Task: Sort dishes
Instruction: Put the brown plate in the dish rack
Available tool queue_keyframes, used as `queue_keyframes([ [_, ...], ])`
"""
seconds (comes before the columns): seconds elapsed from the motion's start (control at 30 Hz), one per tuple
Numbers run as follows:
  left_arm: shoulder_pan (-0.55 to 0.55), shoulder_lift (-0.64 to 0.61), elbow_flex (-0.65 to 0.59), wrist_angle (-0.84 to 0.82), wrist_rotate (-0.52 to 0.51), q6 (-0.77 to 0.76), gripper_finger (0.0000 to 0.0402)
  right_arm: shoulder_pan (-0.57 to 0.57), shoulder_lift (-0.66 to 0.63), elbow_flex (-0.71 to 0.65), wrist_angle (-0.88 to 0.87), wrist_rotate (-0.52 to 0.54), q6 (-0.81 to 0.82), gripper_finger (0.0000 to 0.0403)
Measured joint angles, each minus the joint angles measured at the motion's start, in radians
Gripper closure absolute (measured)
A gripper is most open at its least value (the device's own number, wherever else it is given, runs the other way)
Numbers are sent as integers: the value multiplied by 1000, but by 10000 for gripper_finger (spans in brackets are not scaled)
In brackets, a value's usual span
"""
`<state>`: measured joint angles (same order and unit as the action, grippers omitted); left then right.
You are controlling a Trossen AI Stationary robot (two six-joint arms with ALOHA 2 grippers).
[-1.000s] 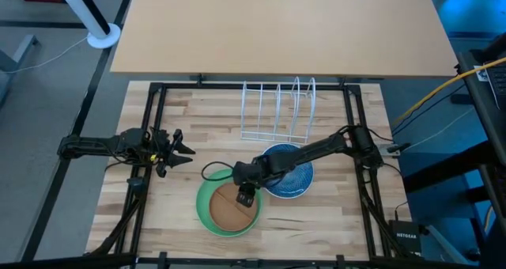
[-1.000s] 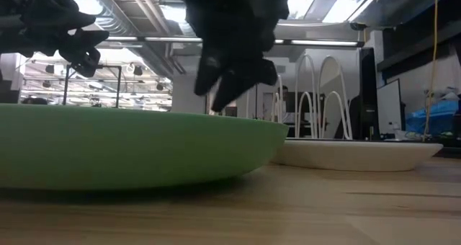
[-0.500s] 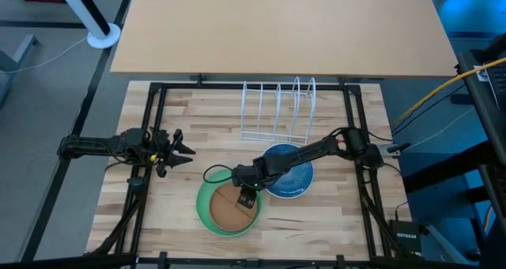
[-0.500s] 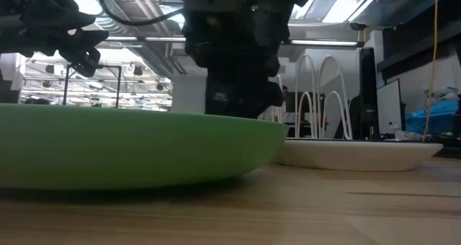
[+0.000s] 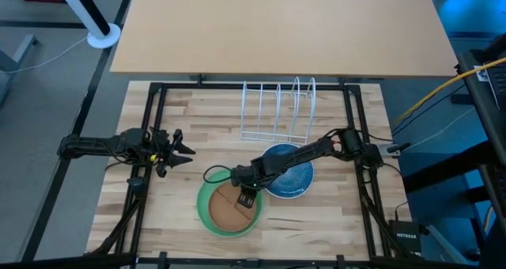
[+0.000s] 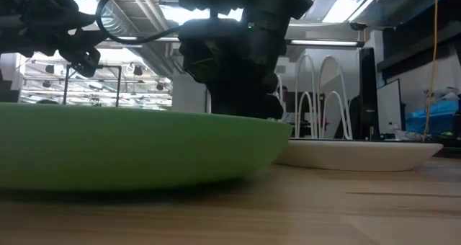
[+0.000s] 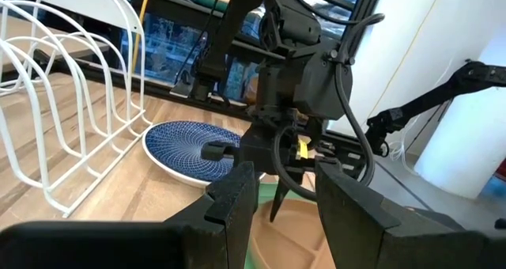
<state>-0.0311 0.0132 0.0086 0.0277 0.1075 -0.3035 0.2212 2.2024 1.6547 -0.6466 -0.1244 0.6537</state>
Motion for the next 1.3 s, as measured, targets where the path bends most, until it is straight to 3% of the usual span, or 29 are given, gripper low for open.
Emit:
queue_keyframes([
  [0.17, 0, 0, 0, 0, 0, 0, 274, 0, 1, 12, -8, -8, 11, 384],
  [0.4, 0, 0, 0, 0, 0, 0, 274, 1, 2, 143, -87, 7, 6, 377],
  [0.63, 0, 0, 0, 0, 0, 0, 274, -2, 2, 375, -373, 209, -5, 387],
  [0.87, 0, 0, 0, 0, 0, 18, 274, -27, 2, 690, -723, 447, 53, 388],
  [1.1, 0, 0, 0, 2, 0, 18, 274, -119, -107, 666, -832, 659, 188, 388],
  [1.3, 0, 0, 0, 3, 0, 16, 274, -245, -113, 702, -895, 708, 213, 388],
])
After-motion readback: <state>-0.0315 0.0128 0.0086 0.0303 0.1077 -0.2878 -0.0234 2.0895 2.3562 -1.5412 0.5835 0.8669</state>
